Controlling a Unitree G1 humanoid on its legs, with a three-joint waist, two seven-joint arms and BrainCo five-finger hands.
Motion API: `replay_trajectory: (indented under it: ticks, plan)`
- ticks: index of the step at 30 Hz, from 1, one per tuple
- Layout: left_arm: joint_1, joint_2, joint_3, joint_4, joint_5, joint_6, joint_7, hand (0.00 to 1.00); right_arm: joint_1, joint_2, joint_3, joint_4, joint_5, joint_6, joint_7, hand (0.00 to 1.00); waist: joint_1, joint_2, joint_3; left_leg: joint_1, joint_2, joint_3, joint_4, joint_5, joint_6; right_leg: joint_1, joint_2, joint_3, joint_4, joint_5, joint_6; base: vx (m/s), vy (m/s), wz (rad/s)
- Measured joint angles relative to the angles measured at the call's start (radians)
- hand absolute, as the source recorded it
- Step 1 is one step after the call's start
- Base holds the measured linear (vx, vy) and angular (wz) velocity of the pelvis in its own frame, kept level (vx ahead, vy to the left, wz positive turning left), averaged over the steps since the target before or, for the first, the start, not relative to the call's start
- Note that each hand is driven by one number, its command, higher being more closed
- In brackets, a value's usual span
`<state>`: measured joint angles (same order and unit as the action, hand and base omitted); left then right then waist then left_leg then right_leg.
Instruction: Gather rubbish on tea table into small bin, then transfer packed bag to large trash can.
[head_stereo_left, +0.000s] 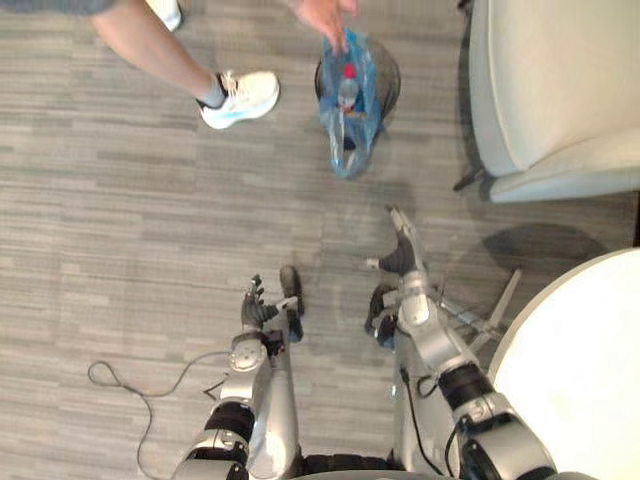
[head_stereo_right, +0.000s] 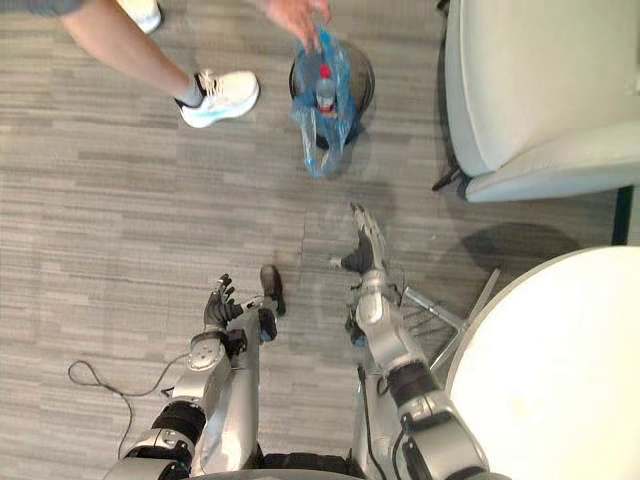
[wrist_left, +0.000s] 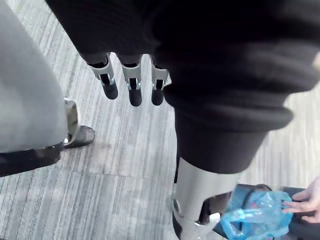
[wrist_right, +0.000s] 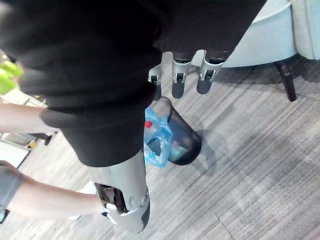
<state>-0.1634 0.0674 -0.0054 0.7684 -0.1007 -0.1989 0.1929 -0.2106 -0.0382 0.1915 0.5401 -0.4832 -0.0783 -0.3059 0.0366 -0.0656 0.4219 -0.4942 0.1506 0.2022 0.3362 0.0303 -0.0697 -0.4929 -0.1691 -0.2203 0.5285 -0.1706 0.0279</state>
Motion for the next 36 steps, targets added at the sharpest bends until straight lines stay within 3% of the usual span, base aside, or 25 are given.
replay_trajectory:
  ticks: [2, 4, 12, 16, 20, 22, 27, 30, 31, 32, 34, 36]
  plan:
    - [0.041, 0.004, -0.002, 0.054, 0.001, 0.007, -0.019, 0.00, 0.062, -0.005, -0.049, 0.111, 0.049, -0.004, 0.034, 0.00, -0.007, 0.003, -0.085, 0.067, -0.011, -0.007, -0.070, 0.009, -0.007, 0.072, 0.011, -0.008, -0.079, 0.012, 0.011, 0.21, -0.008, 0.03]
    - [0.073, 0.019, -0.002, 0.092, 0.008, 0.016, -0.025, 0.00, 0.093, -0.014, -0.102, 0.175, 0.094, -0.006, 0.060, 0.00, -0.024, 0.005, -0.126, 0.125, -0.017, -0.003, -0.124, 0.020, -0.009, 0.132, 0.018, -0.012, -0.136, 0.026, 0.016, 0.19, 0.013, -0.03]
    - [0.144, 0.068, 0.017, 0.156, 0.075, 0.039, -0.084, 0.00, 0.218, -0.058, -0.329, 0.387, 0.293, -0.011, 0.129, 0.00, -0.059, 0.040, -0.229, 0.344, -0.044, 0.017, -0.351, 0.085, -0.017, 0.311, 0.055, -0.011, -0.306, 0.070, 0.025, 0.11, 0.021, -0.07]
    - [0.145, 0.069, 0.018, 0.171, 0.077, 0.040, -0.087, 0.00, 0.238, -0.056, -0.341, 0.412, 0.329, -0.012, 0.156, 0.00, -0.073, 0.055, -0.244, 0.363, -0.046, 0.014, -0.356, 0.084, -0.018, 0.336, 0.055, -0.016, -0.320, 0.070, 0.027, 0.04, 0.013, 0.04]
    - [0.147, 0.072, 0.015, 0.170, 0.099, 0.041, -0.105, 0.00, 0.246, -0.058, -0.361, 0.429, 0.357, -0.011, 0.157, 0.00, -0.077, 0.055, -0.243, 0.263, -0.043, -0.037, -0.199, 0.046, -0.017, 0.361, 0.042, -0.084, -0.327, 0.067, 0.029, 0.00, 0.015, 0.45]
    - [0.154, 0.075, 0.015, 0.170, 0.107, 0.042, -0.105, 0.00, 0.247, -0.059, -0.388, 0.429, 0.357, -0.011, 0.157, 0.00, -0.074, 0.056, -0.243, 0.265, -0.043, -0.025, -0.195, 0.046, -0.017, 0.389, 0.034, -0.113, -0.345, 0.067, 0.030, -0.04, 0.054, 0.47]
    - [0.184, 0.074, 0.015, 0.167, 0.117, 0.043, -0.106, 0.00, 0.235, -0.067, -0.410, 0.425, 0.358, -0.011, 0.156, 0.00, -0.037, 0.063, -0.239, 0.274, -0.037, 0.051, -0.269, 0.051, 0.011, 0.356, 0.037, -0.075, -0.347, 0.059, 0.045, -0.07, 0.044, -0.04]
    - [0.215, 0.069, 0.015, 0.166, 0.116, 0.045, -0.106, 0.00, 0.237, -0.066, -0.410, 0.424, 0.357, -0.003, 0.155, 0.00, -0.026, 0.064, -0.235, 0.256, -0.054, 0.091, -0.203, -0.008, 0.040, 0.320, 0.019, -0.001, -0.296, 0.005, 0.084, 0.04, 0.100, -0.29]
    - [0.225, 0.064, 0.015, 0.165, 0.115, 0.047, -0.105, 0.00, 0.238, -0.058, -0.407, 0.422, 0.356, -0.001, 0.156, 0.00, -0.022, 0.050, -0.227, 0.231, -0.050, 0.120, -0.080, -0.066, 0.077, 0.295, -0.003, 0.033, -0.234, -0.028, 0.114, 0.13, 0.144, -0.43]
    - [0.235, 0.066, 0.017, 0.150, 0.111, 0.048, -0.105, 0.00, 0.243, -0.062, -0.400, 0.412, 0.356, 0.001, 0.156, 0.00, -0.023, 0.063, -0.228, 0.219, -0.038, 0.142, 0.028, -0.171, 0.069, 0.284, -0.016, 0.051, -0.156, -0.050, 0.137, 0.13, 0.164, -0.37]
    - [0.230, 0.077, 0.013, 0.145, 0.112, 0.049, -0.104, 0.00, 0.249, -0.058, -0.377, 0.394, 0.356, 0.003, 0.156, 0.00, -0.030, 0.044, -0.214, 0.233, -0.048, 0.146, 0.106, -0.260, 0.076, 0.240, -0.058, 0.090, 0.019, -0.066, 0.139, 0.12, 0.135, -0.19]
    - [0.223, 0.087, 0.015, 0.145, 0.112, 0.049, -0.101, 0.00, 0.235, -0.051, -0.355, 0.374, 0.355, 0.000, 0.156, 0.00, -0.045, 0.043, -0.197, 0.263, -0.048, 0.146, 0.121, -0.295, 0.085, 0.133, -0.059, 0.134, 0.215, -0.045, 0.132, 0.19, 0.160, -0.10]
